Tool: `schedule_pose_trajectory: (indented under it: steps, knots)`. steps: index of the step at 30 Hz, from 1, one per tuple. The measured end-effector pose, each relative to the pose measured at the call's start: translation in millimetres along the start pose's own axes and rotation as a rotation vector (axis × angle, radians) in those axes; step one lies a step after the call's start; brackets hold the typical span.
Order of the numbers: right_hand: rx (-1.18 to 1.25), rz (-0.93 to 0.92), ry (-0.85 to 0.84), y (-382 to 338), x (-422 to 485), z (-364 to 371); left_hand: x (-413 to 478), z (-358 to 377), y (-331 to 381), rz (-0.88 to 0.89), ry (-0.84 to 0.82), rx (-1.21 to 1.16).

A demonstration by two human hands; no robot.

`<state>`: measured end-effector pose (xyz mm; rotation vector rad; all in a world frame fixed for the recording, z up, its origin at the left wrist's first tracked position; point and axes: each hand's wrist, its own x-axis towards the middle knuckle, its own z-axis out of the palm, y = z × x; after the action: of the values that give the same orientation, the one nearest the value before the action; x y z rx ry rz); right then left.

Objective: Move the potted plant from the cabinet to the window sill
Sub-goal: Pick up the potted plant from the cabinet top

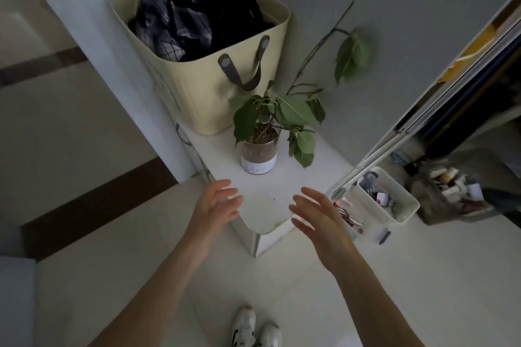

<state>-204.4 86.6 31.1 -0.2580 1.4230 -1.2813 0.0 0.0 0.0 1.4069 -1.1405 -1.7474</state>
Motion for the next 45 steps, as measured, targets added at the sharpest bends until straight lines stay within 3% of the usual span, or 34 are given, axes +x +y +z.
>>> schedule_pose_trajectory:
  steps: [8, 15, 23, 33, 45]
  knots:
    - [-0.173, -0.017, -0.108, 11.9, 77.5, 15.6, 61.6, 15.9, -9.8, 0.068, 0.019, 0.066]
    - [-0.296, -0.173, -0.129, 8.1, 131.2, 28.2, 111.1, 21.7, -10.2, 0.226, -0.059, 0.144]
    - [-0.382, -0.326, -0.270, 15.0, 177.0, 34.4, 160.2, 19.3, -25.4, 0.316, -0.115, 0.181]
    - [-0.515, -0.319, -0.315, 15.0, 193.5, 37.5, 177.9, 5.2, -28.9, 0.282, -0.150, 0.379]
    - [-0.445, -0.300, -0.323, 13.0, 187.3, 37.9, 169.4, 8.2, -23.3, 0.250, -0.159, 0.348]
